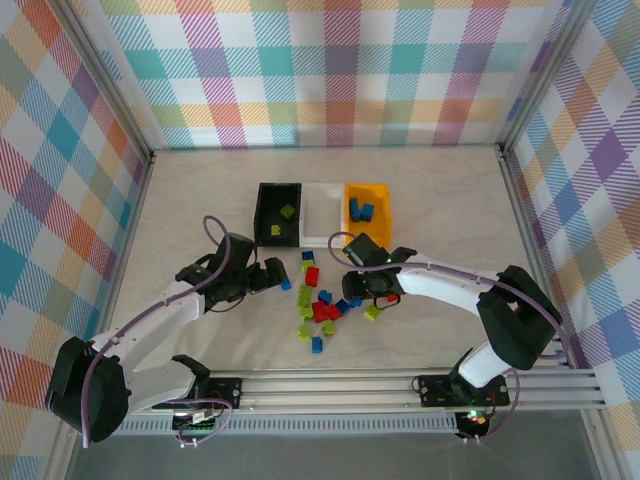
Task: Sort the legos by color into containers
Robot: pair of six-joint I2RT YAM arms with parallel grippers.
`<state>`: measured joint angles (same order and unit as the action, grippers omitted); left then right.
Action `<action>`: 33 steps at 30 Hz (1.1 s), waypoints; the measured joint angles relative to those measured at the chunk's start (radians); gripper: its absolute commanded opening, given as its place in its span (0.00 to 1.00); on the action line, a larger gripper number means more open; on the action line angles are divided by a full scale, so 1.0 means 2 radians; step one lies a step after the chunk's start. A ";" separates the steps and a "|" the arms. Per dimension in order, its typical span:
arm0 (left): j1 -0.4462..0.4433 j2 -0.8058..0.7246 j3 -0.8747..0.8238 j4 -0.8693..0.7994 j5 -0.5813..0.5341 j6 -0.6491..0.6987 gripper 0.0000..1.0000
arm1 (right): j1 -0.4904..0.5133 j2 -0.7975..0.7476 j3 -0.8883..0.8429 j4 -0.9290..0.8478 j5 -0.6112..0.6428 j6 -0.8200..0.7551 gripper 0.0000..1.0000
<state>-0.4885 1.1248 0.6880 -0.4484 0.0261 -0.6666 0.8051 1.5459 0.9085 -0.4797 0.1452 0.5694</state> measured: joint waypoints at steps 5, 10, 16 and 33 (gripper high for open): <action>0.000 -0.005 -0.005 0.005 0.000 -0.002 1.00 | 0.010 0.012 0.000 0.006 -0.002 0.001 0.57; 0.000 -0.005 -0.006 0.005 0.000 -0.002 1.00 | 0.013 0.024 0.000 0.007 -0.004 0.003 0.54; 0.000 -0.005 -0.006 0.005 -0.001 -0.003 1.00 | 0.015 0.025 0.000 0.004 -0.002 0.009 0.52; 0.003 -0.005 -0.006 0.003 -0.004 -0.006 1.00 | 0.019 0.007 0.001 -0.008 0.016 0.009 0.27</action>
<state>-0.4824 1.1149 0.6750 -0.4416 0.0189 -0.6777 0.8440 1.5604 0.9100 -0.4957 0.1768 0.5865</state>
